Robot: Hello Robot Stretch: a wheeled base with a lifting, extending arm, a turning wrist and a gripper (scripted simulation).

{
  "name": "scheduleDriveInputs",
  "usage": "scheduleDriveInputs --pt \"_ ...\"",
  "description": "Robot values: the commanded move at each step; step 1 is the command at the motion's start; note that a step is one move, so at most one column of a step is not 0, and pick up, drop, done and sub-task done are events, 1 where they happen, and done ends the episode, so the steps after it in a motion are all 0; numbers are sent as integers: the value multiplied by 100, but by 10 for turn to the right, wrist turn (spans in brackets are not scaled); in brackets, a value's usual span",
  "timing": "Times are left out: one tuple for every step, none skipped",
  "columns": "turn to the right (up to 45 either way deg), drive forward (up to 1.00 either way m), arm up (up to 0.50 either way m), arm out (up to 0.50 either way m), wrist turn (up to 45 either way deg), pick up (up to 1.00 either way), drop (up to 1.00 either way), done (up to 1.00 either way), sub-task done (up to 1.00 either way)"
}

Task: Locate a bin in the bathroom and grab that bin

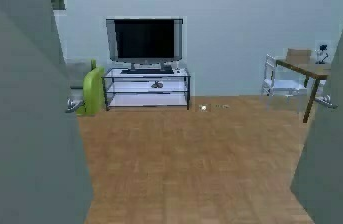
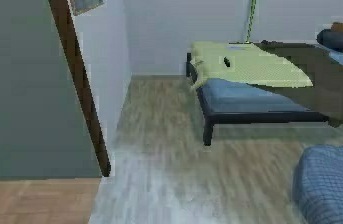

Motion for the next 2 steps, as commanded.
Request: scheduleDriveInputs --pt "0 100 0 0 0 0 0 0 0" --pt "-30 0 0 0 0 0 0 0 0"
